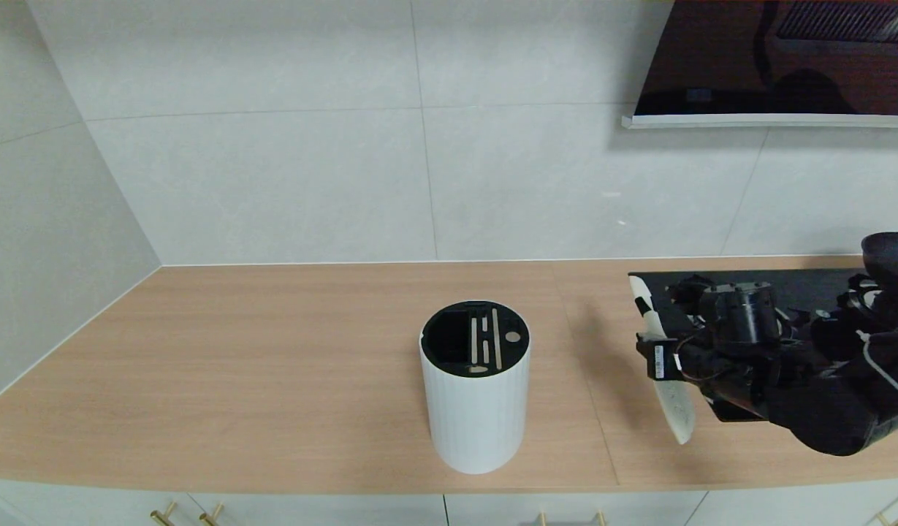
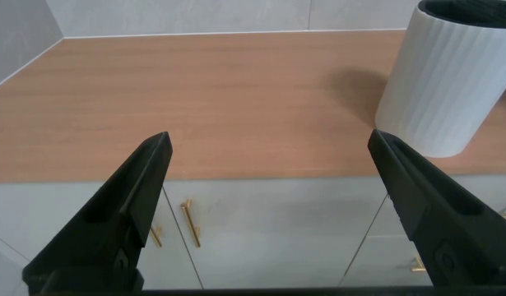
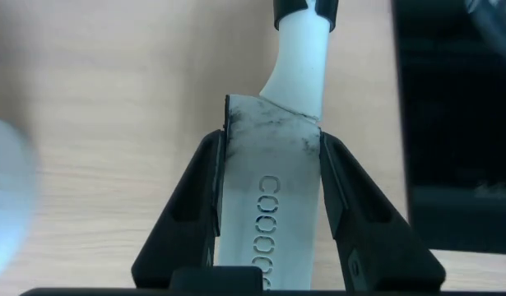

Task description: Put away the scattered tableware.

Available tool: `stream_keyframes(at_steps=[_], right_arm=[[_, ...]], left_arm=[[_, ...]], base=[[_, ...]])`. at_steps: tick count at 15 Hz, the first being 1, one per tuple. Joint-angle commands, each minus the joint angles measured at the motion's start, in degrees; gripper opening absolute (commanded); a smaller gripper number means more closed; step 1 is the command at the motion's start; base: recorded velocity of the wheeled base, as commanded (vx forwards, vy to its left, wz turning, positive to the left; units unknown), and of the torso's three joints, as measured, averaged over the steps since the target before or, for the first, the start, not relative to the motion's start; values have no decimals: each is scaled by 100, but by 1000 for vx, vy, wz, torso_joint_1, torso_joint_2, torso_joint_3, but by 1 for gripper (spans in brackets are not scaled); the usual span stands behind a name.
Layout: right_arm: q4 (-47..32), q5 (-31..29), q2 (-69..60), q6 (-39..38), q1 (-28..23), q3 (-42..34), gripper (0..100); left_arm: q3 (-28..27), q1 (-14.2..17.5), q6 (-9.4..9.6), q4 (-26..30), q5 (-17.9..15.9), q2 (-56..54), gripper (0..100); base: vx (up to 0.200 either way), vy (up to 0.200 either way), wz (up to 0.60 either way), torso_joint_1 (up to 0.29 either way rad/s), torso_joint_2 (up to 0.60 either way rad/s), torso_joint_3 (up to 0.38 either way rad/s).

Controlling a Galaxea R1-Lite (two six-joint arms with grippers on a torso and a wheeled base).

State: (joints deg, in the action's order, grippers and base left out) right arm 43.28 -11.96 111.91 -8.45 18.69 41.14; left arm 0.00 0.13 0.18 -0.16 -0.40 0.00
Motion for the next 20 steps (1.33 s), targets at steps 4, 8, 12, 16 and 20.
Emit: stream_keyframes(at_steps=[4, 8, 12, 16, 20], right_arm=[[-47, 36, -969, 54, 293, 351, 0], [-575, 106, -960, 98, 548, 1519, 0], [-575, 247, -855, 98, 847, 1783, 0], [-838, 291, -820, 98, 1146, 2091, 0], [-777, 168, -890, 80, 1656, 1871, 0]], left_arm=[[-185, 4, 34, -564, -92, 0, 100], [-1687, -22, 43, 991, -1972, 1310, 100], [-3015, -49, 122, 974, -2948, 3489, 100], [-3894, -593, 281, -362, -3097, 6170, 100], [-3885, -1367, -335, -1777, -3027, 7603, 100]], base=[[0, 0, 0, 0, 0, 0], [0, 0, 0, 0, 0, 0], [0, 0, 0, 0, 0, 0], [0, 0, 0, 0, 0, 0], [0, 0, 0, 0, 0, 0]])
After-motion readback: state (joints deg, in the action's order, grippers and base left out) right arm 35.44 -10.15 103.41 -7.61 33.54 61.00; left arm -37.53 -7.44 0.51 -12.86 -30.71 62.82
